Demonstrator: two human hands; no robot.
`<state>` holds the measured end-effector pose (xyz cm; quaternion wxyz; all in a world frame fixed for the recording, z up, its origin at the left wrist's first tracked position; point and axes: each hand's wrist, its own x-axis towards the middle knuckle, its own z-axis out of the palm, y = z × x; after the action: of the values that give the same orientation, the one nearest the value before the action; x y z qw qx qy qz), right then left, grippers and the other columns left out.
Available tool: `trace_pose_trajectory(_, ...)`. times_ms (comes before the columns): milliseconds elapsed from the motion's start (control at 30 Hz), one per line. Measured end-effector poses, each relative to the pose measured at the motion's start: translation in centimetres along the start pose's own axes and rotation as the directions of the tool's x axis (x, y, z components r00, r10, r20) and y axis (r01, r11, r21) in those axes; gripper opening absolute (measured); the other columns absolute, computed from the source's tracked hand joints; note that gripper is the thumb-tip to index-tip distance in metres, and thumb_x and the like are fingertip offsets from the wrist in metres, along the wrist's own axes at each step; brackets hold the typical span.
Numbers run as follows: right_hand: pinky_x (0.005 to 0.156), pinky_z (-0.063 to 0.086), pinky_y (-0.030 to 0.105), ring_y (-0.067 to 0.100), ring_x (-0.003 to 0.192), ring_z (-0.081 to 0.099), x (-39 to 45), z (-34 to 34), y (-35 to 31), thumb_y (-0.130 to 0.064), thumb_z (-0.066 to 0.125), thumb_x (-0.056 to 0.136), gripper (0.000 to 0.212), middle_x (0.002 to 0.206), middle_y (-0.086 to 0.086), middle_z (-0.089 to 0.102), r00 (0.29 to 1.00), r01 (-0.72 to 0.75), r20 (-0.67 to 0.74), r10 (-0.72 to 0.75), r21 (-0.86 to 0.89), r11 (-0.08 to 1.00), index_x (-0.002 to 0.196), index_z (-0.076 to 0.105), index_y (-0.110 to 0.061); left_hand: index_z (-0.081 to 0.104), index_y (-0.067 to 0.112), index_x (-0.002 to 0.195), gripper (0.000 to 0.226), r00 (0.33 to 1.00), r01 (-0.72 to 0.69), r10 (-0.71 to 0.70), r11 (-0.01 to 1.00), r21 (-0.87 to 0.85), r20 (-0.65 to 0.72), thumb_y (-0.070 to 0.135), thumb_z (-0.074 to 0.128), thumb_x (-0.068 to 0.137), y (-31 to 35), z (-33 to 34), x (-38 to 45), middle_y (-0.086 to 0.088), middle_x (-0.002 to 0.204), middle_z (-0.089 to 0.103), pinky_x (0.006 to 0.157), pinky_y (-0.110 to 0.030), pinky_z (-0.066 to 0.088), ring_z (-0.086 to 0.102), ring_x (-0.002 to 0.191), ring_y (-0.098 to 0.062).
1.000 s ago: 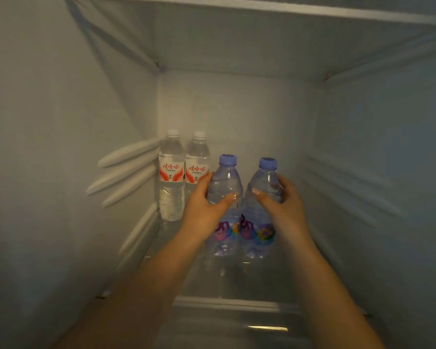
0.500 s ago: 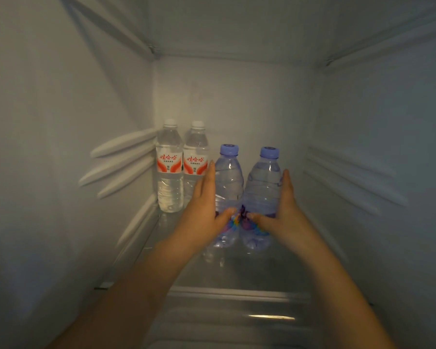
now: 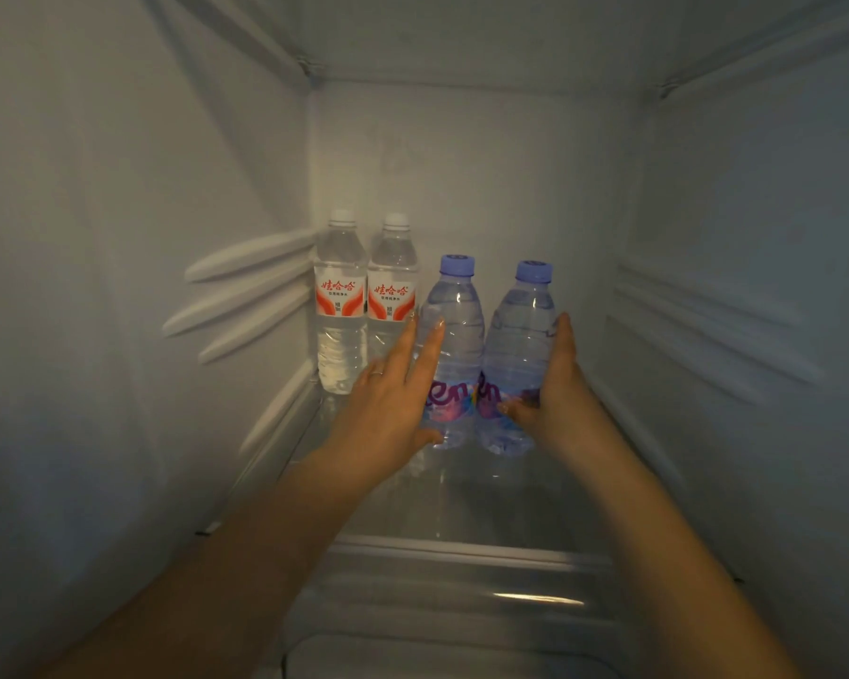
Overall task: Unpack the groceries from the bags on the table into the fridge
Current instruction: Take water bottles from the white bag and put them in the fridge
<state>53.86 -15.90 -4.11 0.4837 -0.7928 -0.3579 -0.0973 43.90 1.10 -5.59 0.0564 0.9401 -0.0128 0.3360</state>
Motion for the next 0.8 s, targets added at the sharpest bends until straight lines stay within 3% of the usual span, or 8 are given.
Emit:
trace_pose_trajectory(67,0.099,0.040,0.031,0.013,0.117,0.047,0.9,0.2,0.3,-0.018,0.062,0.089,0.087,0.144,0.003,0.034,0.999,-0.043,0.011,0.043,-0.002,0.999,0.145,-0.003,-0.033,-0.032,0.033,0.135,0.123,1.000,0.027,-0.028,0.992,0.125,0.005,0.053,0.071,0.072,0.2,0.3,0.7,-0.006,0.153,-0.026,0.116,-0.051,0.006,-0.008,0.144,-0.029)
trace_pose_trajectory(200,0.094,0.042,0.032,0.018,0.113,0.052,2.6,0.6,0.7,-0.015,0.067,0.085,0.090,0.136,0.006,0.045,0.996,-0.078,-0.027,0.079,0.049,0.996,0.148,0.002,-0.020,-0.033,0.026,0.137,0.123,0.999,0.042,-0.050,0.957,0.286,0.021,0.060,0.066,0.072,-0.1,1.0,2.3,-0.009,0.147,-0.033,0.114,-0.056,-0.002,-0.022,0.140,-0.032)
trace_pose_trajectory(333,0.103,0.039,0.040,0.020,0.118,0.049,3.7,1.0,1.3,-0.015,0.075,0.077,0.103,0.137,0.009,0.045,0.998,-0.053,-0.042,0.054,0.013,0.999,0.148,0.000,-0.017,-0.020,0.019,0.143,0.128,0.999,0.046,-0.044,0.921,0.386,-0.015,0.064,0.070,0.063,-1.2,2.1,3.6,-0.014,0.151,-0.018,0.110,-0.062,0.001,-0.007,0.142,-0.036)
trace_pose_trajectory(433,0.103,0.039,0.043,0.020,0.118,0.048,4.7,1.4,2.0,-0.032,0.074,0.075,0.107,0.135,0.004,0.043,0.998,-0.055,-0.014,0.055,0.013,0.998,0.148,-0.004,-0.025,-0.021,0.018,0.142,0.127,0.999,0.047,-0.041,0.903,0.427,-0.023,0.067,0.067,0.064,-1.8,2.7,4.3,-0.015,0.151,-0.018,0.109,-0.062,-0.001,-0.008,0.142,-0.037)
trace_pose_trajectory(567,0.102,0.041,0.045,0.025,0.122,0.050,6.1,1.8,2.7,-0.013,0.076,0.075,0.109,0.138,0.010,0.045,0.999,-0.030,-0.038,0.029,-0.008,1.000,0.149,-0.004,-0.015,-0.006,0.016,0.146,0.125,0.998,0.058,-0.039,0.890,0.453,-0.052,0.069,0.068,0.061,-2.4,3.4,5.0,-0.018,0.154,-0.005,0.108,-0.065,0.002,-0.001,0.142,-0.038)
trace_pose_trajectory(667,0.102,0.041,0.043,0.027,0.122,0.050,7.0,1.9,2.7,-0.014,0.075,0.076,0.106,0.138,0.011,0.045,0.999,-0.023,-0.045,0.023,-0.015,1.000,0.149,-0.003,-0.015,0.008,0.015,0.148,0.124,0.996,0.066,-0.032,0.891,0.449,-0.082,0.069,0.072,0.056,-2.7,4.3,5.5,-0.020,0.154,0.001,0.107,-0.067,0.009,0.005,0.142,-0.038)
trace_pose_trajectory(733,0.101,0.041,0.047,0.028,0.121,0.048,7.3,2.0,2.8,-0.016,0.073,0.078,0.105,0.138,0.012,0.042,0.999,-0.033,-0.023,0.032,-0.047,0.998,0.148,-0.006,-0.021,0.006,0.016,0.149,0.124,0.994,0.069,-0.023,0.893,0.444,-0.107,0.068,0.071,0.057,-2.8,4.9,5.7,-0.018,0.155,-0.003,0.108,-0.066,0.005,0.004,0.143,-0.037)
trace_pose_trajectory(800,0.100,0.042,0.049,0.026,0.117,0.051,7.5,2.1,3.1,-0.016,0.073,0.078,0.102,0.133,0.008,0.046,0.999,-0.011,-0.039,0.011,-0.008,1.000,0.148,-0.001,-0.015,0.005,0.017,0.149,0.123,0.992,0.071,-0.018,0.901,0.427,-0.127,0.068,0.071,0.058,-3.0,5.3,5.8,-0.017,0.156,-0.002,0.108,-0.065,0.004,0.003,0.143,-0.037)
